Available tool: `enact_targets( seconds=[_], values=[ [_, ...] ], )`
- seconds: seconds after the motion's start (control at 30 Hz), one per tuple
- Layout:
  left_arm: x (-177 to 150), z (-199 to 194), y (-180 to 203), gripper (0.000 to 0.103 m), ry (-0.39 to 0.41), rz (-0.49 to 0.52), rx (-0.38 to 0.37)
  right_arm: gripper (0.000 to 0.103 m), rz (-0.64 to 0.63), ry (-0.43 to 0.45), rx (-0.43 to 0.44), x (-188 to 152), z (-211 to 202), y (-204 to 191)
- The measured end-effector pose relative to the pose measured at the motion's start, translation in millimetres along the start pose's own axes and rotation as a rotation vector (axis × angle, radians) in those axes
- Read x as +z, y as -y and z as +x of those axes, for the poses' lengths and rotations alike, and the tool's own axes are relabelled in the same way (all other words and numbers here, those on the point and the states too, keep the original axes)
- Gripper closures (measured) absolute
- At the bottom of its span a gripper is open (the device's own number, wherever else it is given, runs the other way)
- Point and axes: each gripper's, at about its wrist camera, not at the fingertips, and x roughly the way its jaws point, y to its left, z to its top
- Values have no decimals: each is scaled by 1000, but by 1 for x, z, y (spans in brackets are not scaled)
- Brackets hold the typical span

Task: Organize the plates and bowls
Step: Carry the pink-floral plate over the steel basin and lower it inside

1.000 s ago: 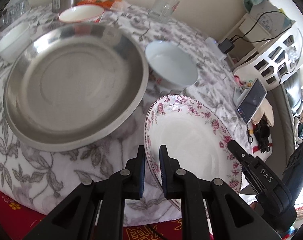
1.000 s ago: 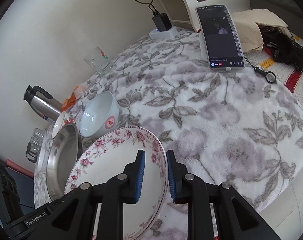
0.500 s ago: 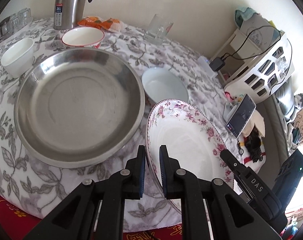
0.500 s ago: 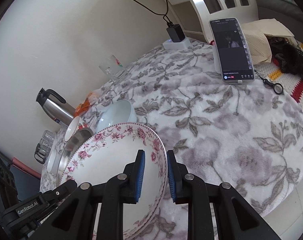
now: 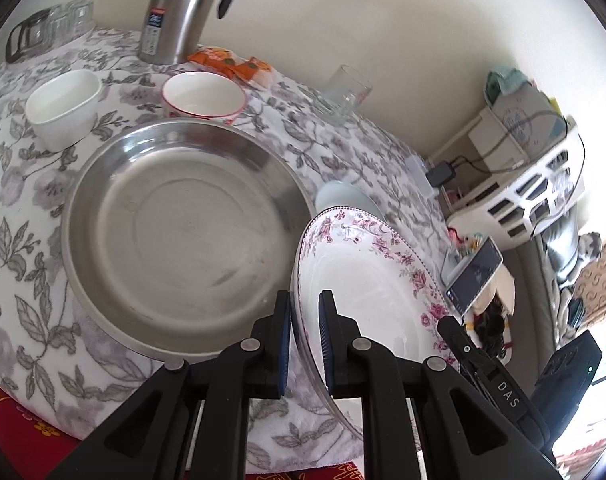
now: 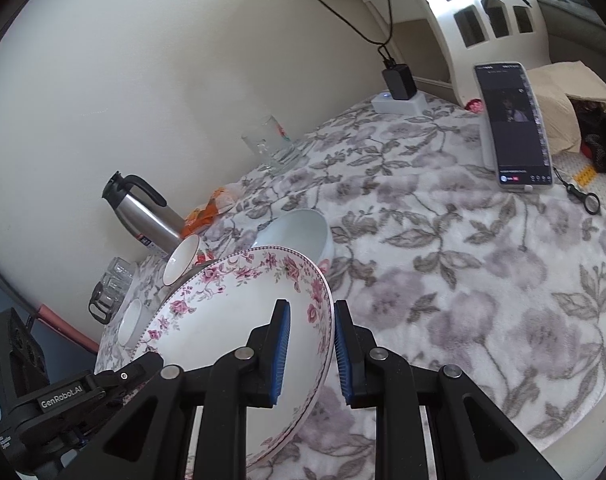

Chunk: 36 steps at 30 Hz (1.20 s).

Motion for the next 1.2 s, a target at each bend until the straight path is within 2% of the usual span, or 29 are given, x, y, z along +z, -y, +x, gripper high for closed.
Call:
enact_targets(
  seconds=[0.67, 0.93, 1.2],
  values=[
    [39, -29, -89, 90, 61, -253, -42, 80, -137, -91, 49, -10, 48, -85],
    [50, -41, -121, 90, 98, -308, 2, 80, -194, -143, 57, -18, 76, -119],
    [60, -30, -138, 90, 79, -343, 46, 80, -208, -174, 43, -16, 101, -130]
  ],
)
